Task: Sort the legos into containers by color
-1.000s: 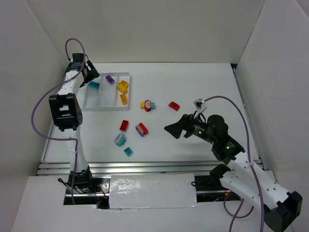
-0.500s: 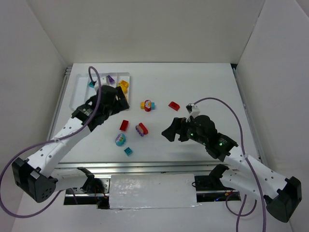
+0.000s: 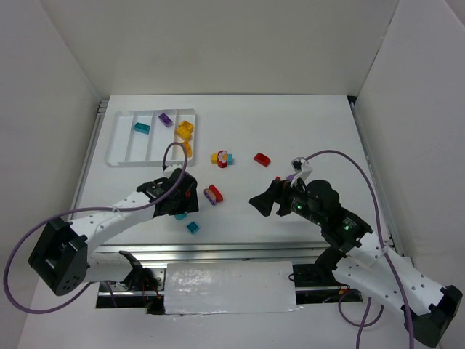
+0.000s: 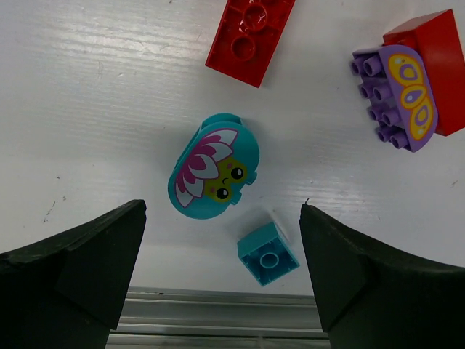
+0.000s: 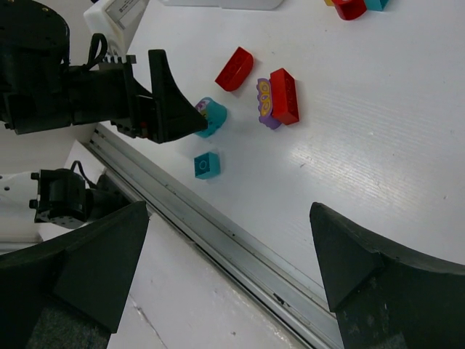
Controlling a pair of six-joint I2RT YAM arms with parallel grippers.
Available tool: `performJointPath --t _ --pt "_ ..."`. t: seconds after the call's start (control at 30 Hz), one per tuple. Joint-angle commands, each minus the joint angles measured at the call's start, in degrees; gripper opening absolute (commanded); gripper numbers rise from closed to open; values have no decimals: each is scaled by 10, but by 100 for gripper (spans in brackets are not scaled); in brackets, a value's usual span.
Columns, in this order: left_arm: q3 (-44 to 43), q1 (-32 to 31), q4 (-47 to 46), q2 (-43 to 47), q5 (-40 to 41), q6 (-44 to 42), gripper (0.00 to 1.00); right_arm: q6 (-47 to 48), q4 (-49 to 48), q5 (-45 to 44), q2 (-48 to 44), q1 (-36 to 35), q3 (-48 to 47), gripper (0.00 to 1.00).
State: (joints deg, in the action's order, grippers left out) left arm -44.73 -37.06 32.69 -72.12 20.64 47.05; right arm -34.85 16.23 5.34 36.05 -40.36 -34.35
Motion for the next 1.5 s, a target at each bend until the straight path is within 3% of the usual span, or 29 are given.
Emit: performJointPath --t 0.0,0.37,0.47,0.57,0.67,0.77,0.8,0.87,0.9,1.1,1.23,1.33,1.47 --pt "10 2 -46 -7 -9 14 99 13 5 8 -3 -5 3 100" --pt "21 29 -83 -94 0 9 100 17 2 16 -5 -4 7 100" --pt "25 32 -79 -97 7 16 93 18 1 16 -5 -3 9 100" --pt "26 32 -63 -81 29 28 78 18 -1 20 -3 -4 9 100" --pt "32 39 -57 -67 34 27 74 18 -5 21 -1 -4 10 100" --pt "35 47 -57 -64 31 22 50 17 -8 22 -1 -4 11 99" --pt "38 51 -59 -63 27 21 29 17 -8 22 -1 -4 10 100" --pt "41 62 -61 -62 19 17 6 18 -6 21 -2 -4 11 100" --pt "40 64 -60 -58 18 18 0 19 -4 20 -4 -4 10 100" --pt "10 69 2 4 69 62 0 23 2 16 -7 -4 12 100" --pt "-39 115 23 29 85 72 0 24 -4 19 -4 -4 13 99" --pt "-84 164 0 15 92 61 0 23 -11 20 2 -4 13 100" --pt "-185 253 -10 -84 92 60 0 26 -11 23 5 -4 12 100"
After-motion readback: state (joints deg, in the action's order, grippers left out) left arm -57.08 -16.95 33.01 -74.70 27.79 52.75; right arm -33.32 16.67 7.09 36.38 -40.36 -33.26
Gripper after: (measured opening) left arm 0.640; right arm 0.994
